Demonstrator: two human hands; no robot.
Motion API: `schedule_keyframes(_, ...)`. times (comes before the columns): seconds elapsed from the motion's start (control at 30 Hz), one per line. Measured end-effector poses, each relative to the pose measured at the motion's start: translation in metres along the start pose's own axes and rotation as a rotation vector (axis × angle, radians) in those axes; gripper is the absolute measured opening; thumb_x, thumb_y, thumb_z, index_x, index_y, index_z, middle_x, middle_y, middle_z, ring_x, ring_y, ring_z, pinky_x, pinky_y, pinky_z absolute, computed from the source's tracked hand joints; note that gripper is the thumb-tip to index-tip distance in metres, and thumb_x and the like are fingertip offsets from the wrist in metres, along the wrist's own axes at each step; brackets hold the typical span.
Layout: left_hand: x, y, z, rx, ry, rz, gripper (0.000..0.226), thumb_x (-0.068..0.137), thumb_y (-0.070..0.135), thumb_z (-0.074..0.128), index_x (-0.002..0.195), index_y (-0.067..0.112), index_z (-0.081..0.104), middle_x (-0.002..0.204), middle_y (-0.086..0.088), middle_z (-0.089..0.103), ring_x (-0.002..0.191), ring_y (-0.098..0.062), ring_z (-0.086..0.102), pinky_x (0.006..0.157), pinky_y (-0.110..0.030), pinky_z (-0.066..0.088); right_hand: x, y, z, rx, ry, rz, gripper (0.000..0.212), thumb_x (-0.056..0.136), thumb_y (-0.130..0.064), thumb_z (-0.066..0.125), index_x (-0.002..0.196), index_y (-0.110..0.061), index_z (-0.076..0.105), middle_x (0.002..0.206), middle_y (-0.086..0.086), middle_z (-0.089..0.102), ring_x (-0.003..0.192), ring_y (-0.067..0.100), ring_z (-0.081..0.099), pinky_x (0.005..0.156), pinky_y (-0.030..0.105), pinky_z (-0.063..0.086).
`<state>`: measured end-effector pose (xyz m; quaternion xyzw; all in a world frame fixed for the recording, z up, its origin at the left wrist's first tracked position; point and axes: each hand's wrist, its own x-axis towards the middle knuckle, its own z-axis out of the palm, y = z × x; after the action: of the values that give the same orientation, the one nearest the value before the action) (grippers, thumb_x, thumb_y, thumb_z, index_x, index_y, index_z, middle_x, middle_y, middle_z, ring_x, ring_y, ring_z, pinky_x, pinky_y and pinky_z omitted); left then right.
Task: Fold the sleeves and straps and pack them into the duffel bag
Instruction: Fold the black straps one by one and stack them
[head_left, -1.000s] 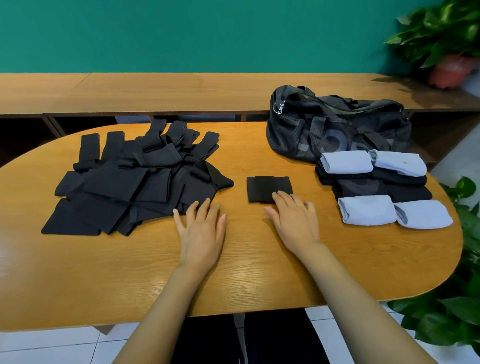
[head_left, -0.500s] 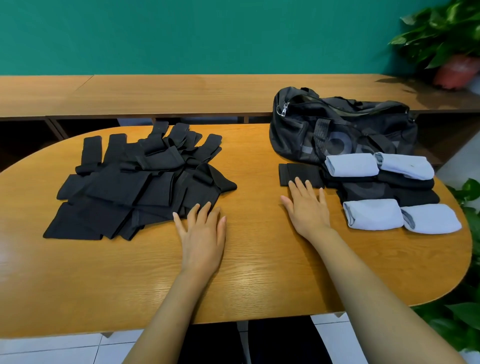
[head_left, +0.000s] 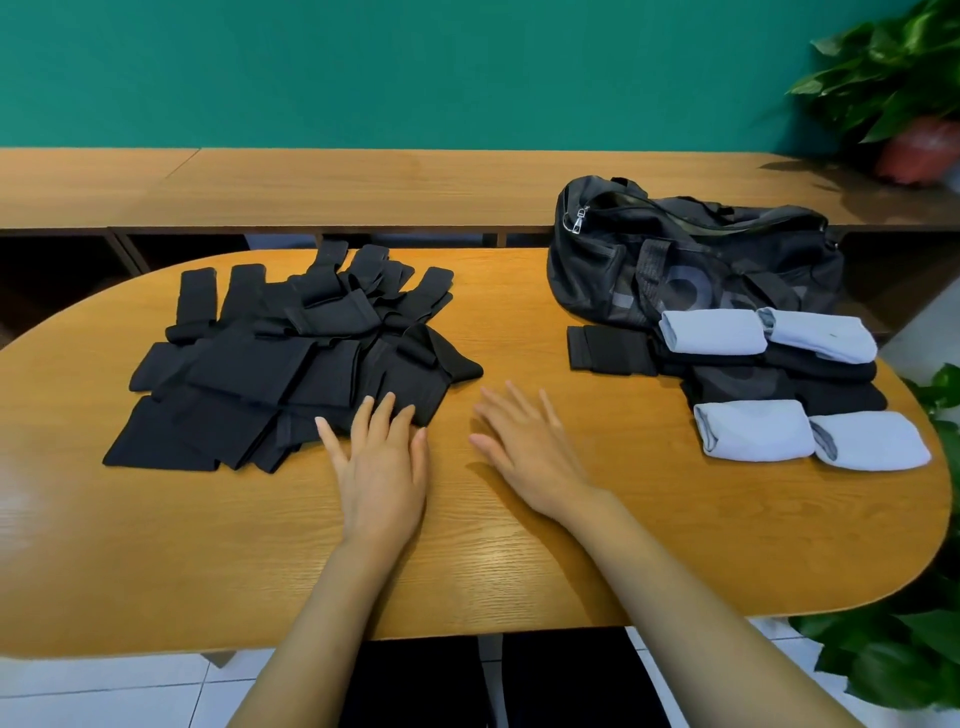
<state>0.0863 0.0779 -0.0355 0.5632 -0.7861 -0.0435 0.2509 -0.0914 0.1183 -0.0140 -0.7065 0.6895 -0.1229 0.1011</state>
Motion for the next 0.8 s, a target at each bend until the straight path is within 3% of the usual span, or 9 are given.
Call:
schedule_keyframes(0.13,-0.005,-0.016,-0.001,0.037,0.001,-0.03,0.037,0.101,0.026,0.045,0.13,0.009,0.06,0.147,-0.01,0.047,0.144,-0.024,0.031,0.117,-0.054,-0.014,0.006,-0.031,0.015,0.05,-0.036,-0.125,0.064,0.096,-0.058,0.019,0.141,-0.024,0.048,0.162,-0.007,0.02,0.151,0.013,0.001,0.122,0.045,-0.004)
schedule_keyframes(0.3,-0.004,-0.017,0.0,0.015,0.003,-0.048,0.037,0.102,0.023,0.042,0.132,0.009,0.059,0.149,-0.008,0.046,0.145,-0.02,0.029,0.116,-0.048,-0.018,0.016,-0.042,0.028,-0.027,-0.046,-0.108,0.071,0.094,-0.059,0.011,0.15,-0.024,0.038,0.164,-0.007,0.012,0.151,0.014,-0.004,0.122,0.047,-0.004)
schedule_keyframes(0.5,-0.003,-0.018,0.001,-0.022,0.017,-0.07,0.039,0.102,0.025,0.04,0.133,0.01,0.058,0.149,-0.006,0.046,0.145,-0.018,0.029,0.117,-0.049,-0.017,0.014,-0.041,0.031,-0.109,-0.001,-0.105,0.09,0.086,-0.064,-0.008,0.152,-0.018,0.034,0.162,-0.005,0.019,0.151,0.014,0.004,0.122,0.043,-0.003)
schedule_keyframes(0.8,-0.004,-0.02,0.0,-0.011,-0.001,-0.061,0.041,0.104,0.028,0.039,0.137,0.01,0.054,0.15,-0.006,0.044,0.146,-0.019,0.026,0.117,-0.052,-0.016,-0.028,0.003,0.016,-0.064,0.069,-0.059,0.088,0.089,-0.068,-0.003,0.146,-0.021,0.045,0.157,-0.01,0.031,0.149,0.005,0.011,0.122,0.035,-0.004)
